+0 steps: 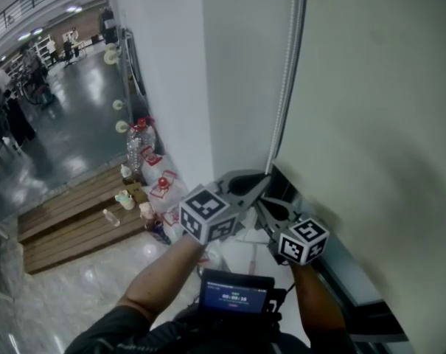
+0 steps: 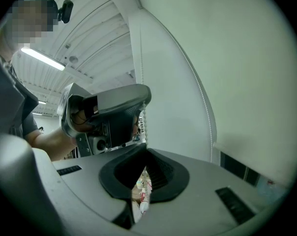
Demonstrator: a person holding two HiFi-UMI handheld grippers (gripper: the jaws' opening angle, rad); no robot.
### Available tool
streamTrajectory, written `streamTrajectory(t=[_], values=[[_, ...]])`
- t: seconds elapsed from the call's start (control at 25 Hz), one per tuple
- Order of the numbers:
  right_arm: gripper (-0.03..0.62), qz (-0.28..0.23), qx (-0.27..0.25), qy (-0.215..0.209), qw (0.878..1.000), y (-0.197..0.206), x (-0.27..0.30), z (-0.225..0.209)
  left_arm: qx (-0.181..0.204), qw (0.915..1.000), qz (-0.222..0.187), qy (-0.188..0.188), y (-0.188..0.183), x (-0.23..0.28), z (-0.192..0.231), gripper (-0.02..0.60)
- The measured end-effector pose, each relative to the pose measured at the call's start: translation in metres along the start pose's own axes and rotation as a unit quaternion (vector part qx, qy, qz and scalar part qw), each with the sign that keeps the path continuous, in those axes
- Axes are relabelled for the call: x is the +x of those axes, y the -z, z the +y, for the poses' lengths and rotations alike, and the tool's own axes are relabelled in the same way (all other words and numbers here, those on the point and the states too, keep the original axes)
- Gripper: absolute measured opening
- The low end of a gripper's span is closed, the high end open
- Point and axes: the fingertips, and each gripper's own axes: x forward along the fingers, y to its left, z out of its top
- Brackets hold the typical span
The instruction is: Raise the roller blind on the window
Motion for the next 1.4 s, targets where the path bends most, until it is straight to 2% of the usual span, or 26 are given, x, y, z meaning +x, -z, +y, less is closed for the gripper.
streamTrajectory(t=[0.2,0.48,0.64,0.68,0.76,0.8,0.96,1.16,1.36,1.4], values=[[0.003,0.022,0.009,0.007,1.0,0.028,0.0,-0.005,-0.008,0.9997,0.021,0.001,0.028,-0.001,-0.002,-0.005],[0.003,0.042,0.019,0.016,0.999,0.051,-0.002,-0.005,-0.009,0.9993,0.035,0.0,0.048,-0.002,-0.01,-0.005],[0.011,0.069,-0.025,0.039,0.997,0.049,-0.008,-0.011,-0.012,0.9993,0.035,0.007,0.048,-0.004,-0.011,-0.005],[0.041,0.074,-0.037,0.048,0.995,0.045,-0.014,-0.012,-0.016,0.9992,0.036,0.007,0.05,-0.005,-0.011,-0.005],[0.117,0.069,-0.05,0.058,0.995,0.027,-0.03,-0.015,-0.021,0.9992,0.034,0.008,0.048,-0.005,-0.013,-0.005],[0.132,0.059,-0.052,0.059,0.995,0.013,-0.038,-0.015,-0.021,0.9992,0.033,0.008,0.046,-0.005,-0.015,-0.005],[0.132,-0.004,-0.074,0.033,0.997,-0.059,-0.049,-0.008,-0.023,0.9992,0.029,0.014,0.042,-0.003,-0.016,-0.005],[0.132,-0.087,-0.099,0.003,0.991,-0.149,-0.038,0.012,-0.023,0.9991,0.03,0.019,0.043,-0.004,-0.019,-0.005],[0.132,-0.113,-0.117,-0.004,0.987,-0.185,-0.02,0.019,-0.017,0.9991,0.029,0.026,0.044,-0.007,-0.021,-0.005],[0.098,-0.113,-0.117,-0.004,0.987,-0.187,-0.017,0.019,-0.014,0.9991,0.03,0.027,0.044,-0.007,-0.022,-0.005]])
